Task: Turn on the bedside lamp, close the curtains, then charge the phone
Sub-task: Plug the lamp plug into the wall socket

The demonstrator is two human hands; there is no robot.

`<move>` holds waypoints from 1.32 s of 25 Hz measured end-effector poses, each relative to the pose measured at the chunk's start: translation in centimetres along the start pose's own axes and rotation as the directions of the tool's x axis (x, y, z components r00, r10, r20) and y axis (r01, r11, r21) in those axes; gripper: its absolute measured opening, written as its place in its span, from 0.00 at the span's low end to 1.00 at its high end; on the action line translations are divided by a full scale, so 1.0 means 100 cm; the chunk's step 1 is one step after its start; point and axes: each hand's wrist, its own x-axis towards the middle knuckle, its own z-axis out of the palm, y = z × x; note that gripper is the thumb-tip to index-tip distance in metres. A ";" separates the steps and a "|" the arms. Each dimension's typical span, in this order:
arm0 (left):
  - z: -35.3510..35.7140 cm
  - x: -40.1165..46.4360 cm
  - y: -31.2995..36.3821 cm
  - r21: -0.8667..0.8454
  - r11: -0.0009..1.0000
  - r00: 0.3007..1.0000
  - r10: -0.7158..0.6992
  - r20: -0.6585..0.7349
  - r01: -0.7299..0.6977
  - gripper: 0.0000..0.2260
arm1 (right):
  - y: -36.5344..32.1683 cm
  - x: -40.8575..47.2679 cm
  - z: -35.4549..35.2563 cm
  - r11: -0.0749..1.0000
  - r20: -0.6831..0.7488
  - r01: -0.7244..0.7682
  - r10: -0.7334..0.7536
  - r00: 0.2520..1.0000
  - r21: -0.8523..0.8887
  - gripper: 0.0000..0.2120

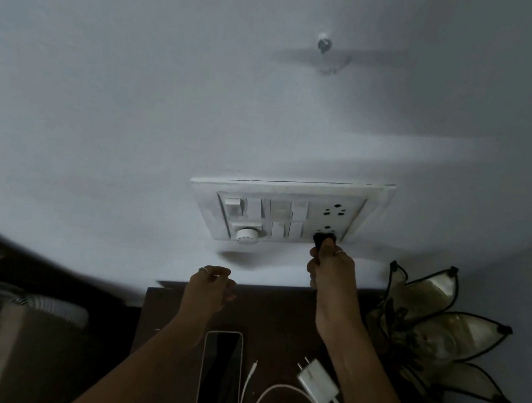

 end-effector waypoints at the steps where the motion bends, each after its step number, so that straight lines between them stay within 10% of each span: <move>1: -0.001 0.001 -0.002 0.008 1.000 1.000 0.001 0.006 -0.001 0.07 | 0.001 0.002 0.003 0.999 -0.019 -0.015 0.016 1.000 0.042 0.16; 8: -0.009 -0.009 -0.005 0.015 1.000 1.000 0.015 0.016 -0.015 0.09 | -0.002 -0.005 -0.012 0.997 0.120 0.068 -0.062 0.991 -0.042 0.13; 13: -0.018 -0.021 0.009 -0.015 1.000 1.000 0.023 -0.012 -0.023 0.09 | 0.009 -0.060 -0.008 0.926 -0.194 0.377 -0.368 0.909 0.012 0.07; 19: -0.033 -0.030 0.008 -0.036 0.999 0.999 0.036 -0.030 -0.037 0.08 | -0.009 -0.060 0.025 0.801 0.195 -0.257 0.178 0.965 0.541 0.21; 33: -0.065 -0.058 0.019 0.096 0.989 0.990 0.123 -0.064 -0.116 0.06 | -0.021 -0.079 0.013 0.921 0.200 -0.210 0.150 0.968 0.328 0.15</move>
